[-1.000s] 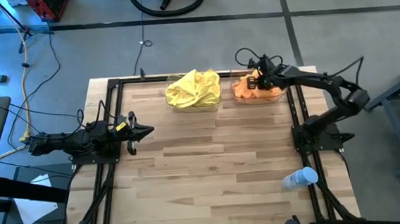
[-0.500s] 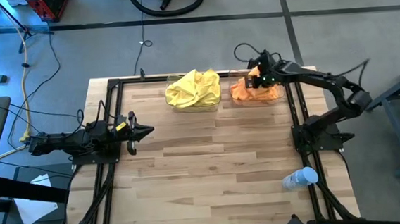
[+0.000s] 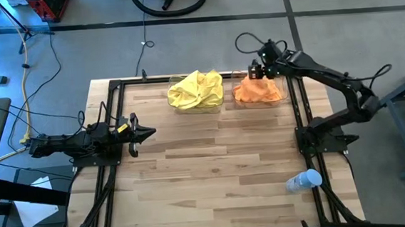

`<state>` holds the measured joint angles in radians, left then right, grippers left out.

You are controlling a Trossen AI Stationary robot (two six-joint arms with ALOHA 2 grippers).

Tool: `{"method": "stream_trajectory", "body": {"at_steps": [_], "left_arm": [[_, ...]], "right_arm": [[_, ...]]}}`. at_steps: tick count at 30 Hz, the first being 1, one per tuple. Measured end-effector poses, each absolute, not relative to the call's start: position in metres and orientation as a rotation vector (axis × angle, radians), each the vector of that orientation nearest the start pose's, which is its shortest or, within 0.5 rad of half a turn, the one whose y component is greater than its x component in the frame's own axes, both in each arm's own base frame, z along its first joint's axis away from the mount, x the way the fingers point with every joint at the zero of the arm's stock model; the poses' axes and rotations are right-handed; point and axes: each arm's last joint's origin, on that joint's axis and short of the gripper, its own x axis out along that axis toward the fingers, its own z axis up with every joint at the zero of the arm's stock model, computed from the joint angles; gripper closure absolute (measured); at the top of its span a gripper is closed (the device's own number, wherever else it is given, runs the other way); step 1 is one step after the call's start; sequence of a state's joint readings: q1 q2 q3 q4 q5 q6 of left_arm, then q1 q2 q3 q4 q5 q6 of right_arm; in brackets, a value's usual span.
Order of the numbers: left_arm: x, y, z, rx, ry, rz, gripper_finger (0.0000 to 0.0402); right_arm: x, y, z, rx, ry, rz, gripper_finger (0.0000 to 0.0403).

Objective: Sort microfiber towel by color & place in baskets
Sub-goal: Put the orange microfiber cloth into the right transparent bin

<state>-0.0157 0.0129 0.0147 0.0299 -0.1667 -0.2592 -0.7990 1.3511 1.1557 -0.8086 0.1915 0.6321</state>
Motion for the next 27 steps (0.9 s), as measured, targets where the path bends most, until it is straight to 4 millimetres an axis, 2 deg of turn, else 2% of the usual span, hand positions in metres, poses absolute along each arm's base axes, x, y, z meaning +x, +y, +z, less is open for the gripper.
{"method": "stream_trajectory", "body": {"at_steps": [5,12,17,23,27], "left_arm": [[0.097,0.003,0.17,-0.261,-0.051,0.146,0.0401],[0.097,0.003,0.17,-0.261,-0.051,0.146,0.0401],[0.097,0.003,0.17,-0.261,-0.051,0.146,0.0402],[0.097,0.003,0.17,-0.261,-0.051,0.146,0.0401],[0.097,0.003,0.17,-0.262,-0.051,0.146,0.0401]], "right_arm": [[0.184,-0.189,0.277,0.833,0.811,-1.335,0.019],[0.207,-0.185,0.262,0.917,0.866,-1.185,0.019],[0.22,-0.196,0.227,0.937,1.017,-1.179,0.019],[0.229,-0.224,0.173,0.95,1.151,-1.198,0.019],[0.229,-0.232,0.157,0.989,1.189,-1.195,0.019]]}}
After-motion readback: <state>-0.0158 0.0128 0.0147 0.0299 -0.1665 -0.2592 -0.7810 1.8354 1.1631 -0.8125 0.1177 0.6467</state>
